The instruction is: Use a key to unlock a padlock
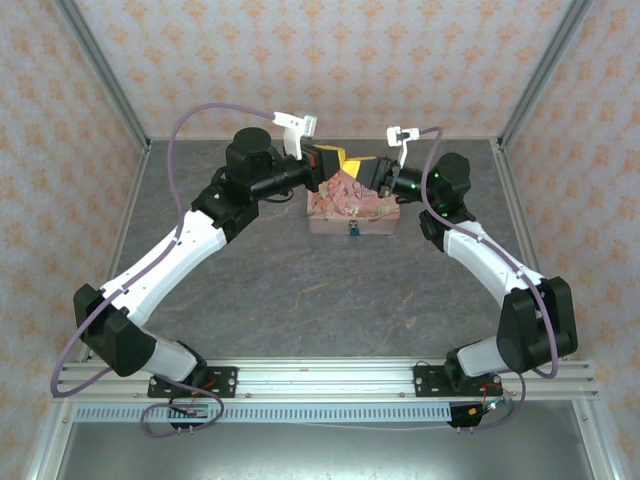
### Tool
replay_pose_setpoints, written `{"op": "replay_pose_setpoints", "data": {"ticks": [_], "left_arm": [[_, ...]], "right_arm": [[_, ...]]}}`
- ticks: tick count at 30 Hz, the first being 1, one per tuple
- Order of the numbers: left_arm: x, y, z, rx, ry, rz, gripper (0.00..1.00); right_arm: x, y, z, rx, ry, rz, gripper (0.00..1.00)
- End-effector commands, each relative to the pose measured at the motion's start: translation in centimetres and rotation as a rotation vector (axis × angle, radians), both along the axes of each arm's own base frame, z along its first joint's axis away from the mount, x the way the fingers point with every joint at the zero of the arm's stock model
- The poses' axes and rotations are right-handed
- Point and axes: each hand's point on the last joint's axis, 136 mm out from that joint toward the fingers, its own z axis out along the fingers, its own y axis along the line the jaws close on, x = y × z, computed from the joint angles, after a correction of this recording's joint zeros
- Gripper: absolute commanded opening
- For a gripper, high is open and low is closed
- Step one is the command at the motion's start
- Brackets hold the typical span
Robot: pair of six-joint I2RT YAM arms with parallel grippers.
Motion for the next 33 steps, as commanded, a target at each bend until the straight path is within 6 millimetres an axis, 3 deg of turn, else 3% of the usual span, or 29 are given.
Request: {"op": "replay_pose_setpoints", "data": {"ticks": [1,3,8,14,20,25,33], "left_arm": [[-1.1,0.8,2.0,0.031,-0.054,0.002,0.27],[-1.0,1.3,2.0,0.048,-0.057,0.03,0.42],[-0.3,3.3,1.5,0.096,-0.047,0.147,0.57],[1.2,5.3,-0.7,0.1,0.04,0.269,0.61],[2.8,6.4,-4.1,0.078,0.161,0.336,0.61],[2.4,4.2,-3.5,-0.074,0.196,0.199,0.63],[0.8,0.9,-0.4,-0.287,0.205,-0.018,0.67]], "right_arm": [[-0.5,-0.1,1.1,-0.027,-0.06,-0.02,0.0],[-0.3,-0.2,0.4,-0.054,-0.048,-0.044,0.0],[-0.2,-0.7,-1.3,-0.117,-0.018,-0.1,0.0],[-0.4,-1.5,-3.0,-0.184,-0.007,-0.165,0.0],[-1.5,-2.2,-3.0,-0.18,-0.04,-0.195,0.0],[-1.9,-2.4,-3.3,-0.168,-0.06,-0.198,0.0],[-3.3,-2.6,0.3,-0.031,-0.156,-0.185,0.0]]}}
